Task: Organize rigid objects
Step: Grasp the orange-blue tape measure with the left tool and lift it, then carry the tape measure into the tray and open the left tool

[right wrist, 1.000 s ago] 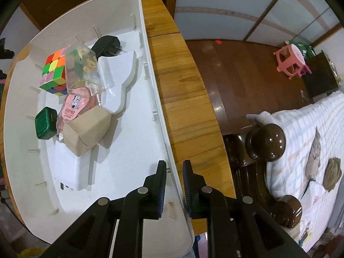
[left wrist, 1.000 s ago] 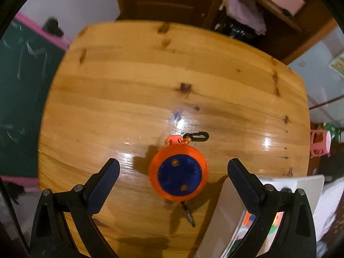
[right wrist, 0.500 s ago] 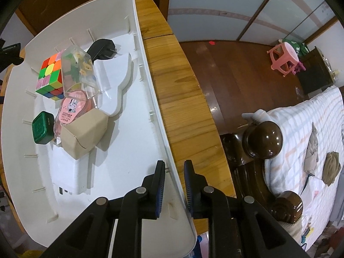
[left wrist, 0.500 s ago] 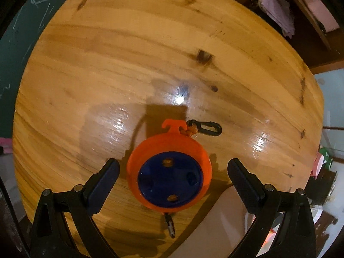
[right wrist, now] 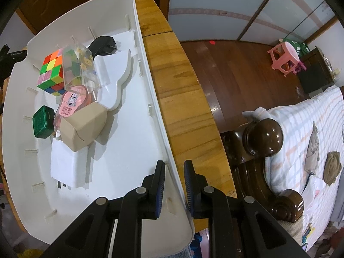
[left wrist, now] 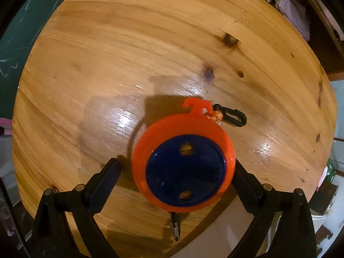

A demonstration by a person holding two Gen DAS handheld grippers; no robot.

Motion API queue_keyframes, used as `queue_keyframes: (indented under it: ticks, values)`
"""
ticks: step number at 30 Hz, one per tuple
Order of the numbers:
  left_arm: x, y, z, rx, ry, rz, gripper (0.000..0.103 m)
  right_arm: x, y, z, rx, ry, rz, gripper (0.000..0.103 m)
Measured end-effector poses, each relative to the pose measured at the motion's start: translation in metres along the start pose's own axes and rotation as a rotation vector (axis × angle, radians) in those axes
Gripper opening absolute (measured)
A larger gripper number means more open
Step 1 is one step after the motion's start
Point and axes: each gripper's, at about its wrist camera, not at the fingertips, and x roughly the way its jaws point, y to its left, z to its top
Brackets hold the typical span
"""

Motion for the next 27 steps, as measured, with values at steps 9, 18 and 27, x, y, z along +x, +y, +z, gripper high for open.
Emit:
queue_keyframes:
  ticks: [9,18,27]
  values:
    - [-0.005,-0.003,-0.014,0.015,-0.052,-0.006,0.083,0.001,-0.001,-0.001,0.002,-0.005,0.007,0.02]
    - [-0.013,0.013,-0.019,0.029,-0.12,0.02,0.083,0.001,-0.004,-0.004,0.0,-0.009,0.024,0.018]
    - [-0.071,0.046,-0.055,0.162,-0.201,0.034,0.083,0.003,-0.008,-0.003,-0.03,0.002,0.055,0.017]
